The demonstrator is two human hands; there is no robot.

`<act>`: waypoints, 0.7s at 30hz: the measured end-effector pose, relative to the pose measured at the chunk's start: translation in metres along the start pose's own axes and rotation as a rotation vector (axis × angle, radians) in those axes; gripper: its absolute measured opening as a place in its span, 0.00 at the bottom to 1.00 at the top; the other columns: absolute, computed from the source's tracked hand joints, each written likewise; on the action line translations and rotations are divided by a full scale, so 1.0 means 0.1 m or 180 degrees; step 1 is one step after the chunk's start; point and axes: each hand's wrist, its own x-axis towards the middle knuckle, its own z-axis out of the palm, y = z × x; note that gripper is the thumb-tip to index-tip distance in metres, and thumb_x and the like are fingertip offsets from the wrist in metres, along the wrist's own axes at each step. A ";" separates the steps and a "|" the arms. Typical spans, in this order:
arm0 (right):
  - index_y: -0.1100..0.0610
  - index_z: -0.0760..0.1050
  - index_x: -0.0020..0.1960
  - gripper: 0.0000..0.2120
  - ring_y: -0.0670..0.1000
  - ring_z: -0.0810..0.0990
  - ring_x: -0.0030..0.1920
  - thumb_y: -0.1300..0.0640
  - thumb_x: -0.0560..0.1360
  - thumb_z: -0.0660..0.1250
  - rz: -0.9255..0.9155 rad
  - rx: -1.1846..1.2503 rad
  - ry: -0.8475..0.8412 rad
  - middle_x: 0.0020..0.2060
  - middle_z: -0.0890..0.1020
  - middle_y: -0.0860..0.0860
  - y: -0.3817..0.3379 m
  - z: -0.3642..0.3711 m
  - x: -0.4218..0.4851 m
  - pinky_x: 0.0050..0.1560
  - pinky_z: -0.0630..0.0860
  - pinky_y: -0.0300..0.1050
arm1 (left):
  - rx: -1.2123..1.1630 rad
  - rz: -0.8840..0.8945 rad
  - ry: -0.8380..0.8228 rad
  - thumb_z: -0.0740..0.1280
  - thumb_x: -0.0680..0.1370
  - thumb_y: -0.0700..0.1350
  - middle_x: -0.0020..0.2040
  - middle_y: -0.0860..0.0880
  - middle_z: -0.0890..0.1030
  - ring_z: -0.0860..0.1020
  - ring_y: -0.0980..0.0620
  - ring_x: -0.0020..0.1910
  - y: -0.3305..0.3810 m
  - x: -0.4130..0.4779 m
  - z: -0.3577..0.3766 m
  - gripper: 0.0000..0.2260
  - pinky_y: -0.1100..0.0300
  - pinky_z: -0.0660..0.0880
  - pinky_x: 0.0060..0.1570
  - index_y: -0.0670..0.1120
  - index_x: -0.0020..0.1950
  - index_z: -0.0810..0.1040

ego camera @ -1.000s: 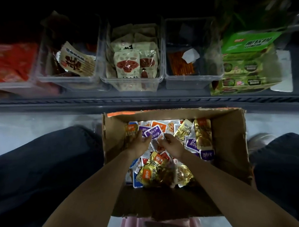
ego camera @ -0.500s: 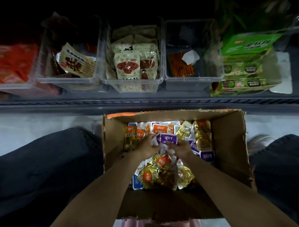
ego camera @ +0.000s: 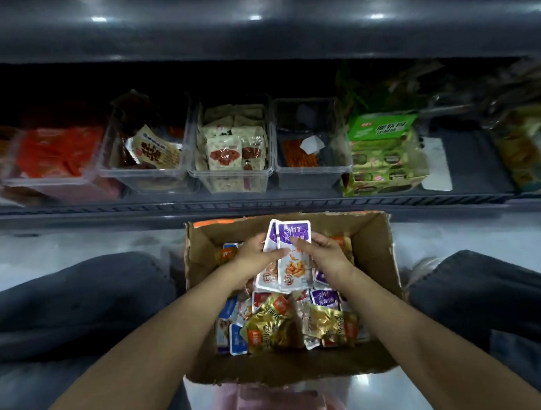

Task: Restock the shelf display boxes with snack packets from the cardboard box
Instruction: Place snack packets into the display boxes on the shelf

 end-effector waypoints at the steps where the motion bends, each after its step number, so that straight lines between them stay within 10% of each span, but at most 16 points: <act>1: 0.60 0.79 0.53 0.14 0.57 0.83 0.43 0.57 0.69 0.74 -0.0113 -0.0042 -0.0078 0.46 0.85 0.57 -0.08 0.00 -0.07 0.40 0.78 0.47 | -0.0032 0.0069 0.0004 0.72 0.74 0.45 0.57 0.47 0.81 0.80 0.49 0.54 0.07 -0.06 0.00 0.19 0.52 0.76 0.57 0.45 0.63 0.73; 5: 0.57 0.75 0.58 0.15 0.52 0.83 0.46 0.63 0.73 0.71 -0.0595 -0.0177 -0.0163 0.48 0.84 0.52 -0.40 0.03 -0.35 0.43 0.79 0.45 | -0.0218 0.0452 0.0146 0.69 0.76 0.41 0.54 0.47 0.80 0.79 0.54 0.45 0.36 -0.34 0.03 0.14 0.69 0.75 0.40 0.42 0.59 0.71; 12: 0.52 0.67 0.68 0.27 0.48 0.80 0.53 0.63 0.73 0.70 -0.1574 -0.0770 -0.0313 0.57 0.80 0.52 -1.00 0.01 -0.93 0.50 0.78 0.37 | -0.0664 0.1287 0.0340 0.66 0.78 0.42 0.49 0.46 0.81 0.80 0.50 0.45 0.82 -0.86 0.09 0.03 0.59 0.78 0.45 0.47 0.50 0.76; 21: 0.50 0.73 0.62 0.19 0.46 0.83 0.48 0.61 0.73 0.70 -0.2332 -0.1122 -0.0337 0.52 0.83 0.51 -1.87 0.10 -1.71 0.44 0.79 0.37 | -0.0774 0.1889 0.0485 0.65 0.78 0.49 0.47 0.48 0.84 0.83 0.54 0.41 1.57 -1.50 0.05 0.09 0.64 0.77 0.37 0.48 0.56 0.77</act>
